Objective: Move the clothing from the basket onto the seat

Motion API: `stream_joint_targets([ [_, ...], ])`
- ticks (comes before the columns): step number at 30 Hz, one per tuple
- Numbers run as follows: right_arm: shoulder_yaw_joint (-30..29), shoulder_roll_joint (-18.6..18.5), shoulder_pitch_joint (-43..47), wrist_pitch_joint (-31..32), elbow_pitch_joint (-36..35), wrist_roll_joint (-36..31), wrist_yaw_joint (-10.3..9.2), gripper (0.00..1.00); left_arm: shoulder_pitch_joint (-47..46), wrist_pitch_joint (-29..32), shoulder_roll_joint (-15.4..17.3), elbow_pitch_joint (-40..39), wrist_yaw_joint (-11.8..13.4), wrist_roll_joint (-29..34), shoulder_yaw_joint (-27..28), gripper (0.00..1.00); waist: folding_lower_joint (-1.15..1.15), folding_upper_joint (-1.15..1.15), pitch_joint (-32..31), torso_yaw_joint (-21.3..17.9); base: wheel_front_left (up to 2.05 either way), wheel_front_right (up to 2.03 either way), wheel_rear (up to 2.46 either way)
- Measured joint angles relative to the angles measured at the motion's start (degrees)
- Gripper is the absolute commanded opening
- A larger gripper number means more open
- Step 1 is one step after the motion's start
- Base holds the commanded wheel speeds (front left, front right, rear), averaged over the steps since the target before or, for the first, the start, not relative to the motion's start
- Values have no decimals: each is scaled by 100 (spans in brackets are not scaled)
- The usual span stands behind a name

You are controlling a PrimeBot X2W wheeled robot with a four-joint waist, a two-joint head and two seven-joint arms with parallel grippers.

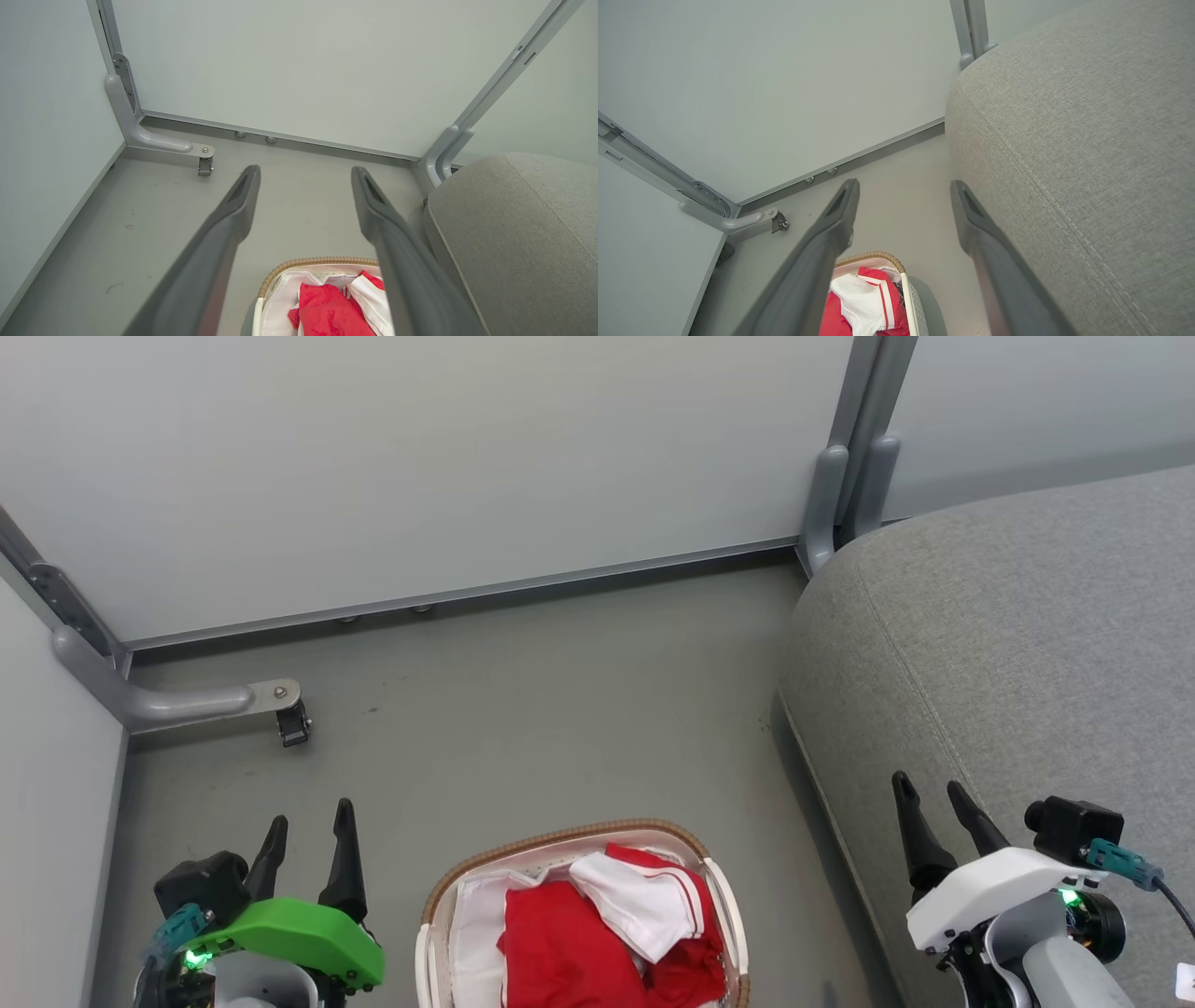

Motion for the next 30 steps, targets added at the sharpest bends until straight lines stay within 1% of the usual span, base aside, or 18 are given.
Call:
stream_joint_targets([
  [9, 107, -10, -62, -122, 119, -521, 0, 100, 5, -129, -4, -44, 8, 488, 7, 100, 0, 0, 11, 26, 0, 0, 0],
  [12, 114, -11, -63, -172, 179, -683, 0, 100, 17, -176, -62, -49, 5, 581, 88, 100, 0, 0, 9, 34, 0, 0, 0],
  [20, 158, -12, -62, -274, 310, -1094, 1, 100, 127, -294, -114, -54, -134, 1103, 152, 100, 0, 0, -10, 45, 0, 0, 0],
  [24, 174, -21, -62, -323, 369, -1290, 1, 100, 138, -346, -136, -43, -257, 1272, 176, 100, 0, 0, -18, 48, 0, 0, 0],
  [30, 135, -15, -63, -386, 535, -1536, 1, 100, 158, -408, -214, -9, -358, 1575, 272, 100, 0, 0, -11, 45, 0, 0, 0],
])
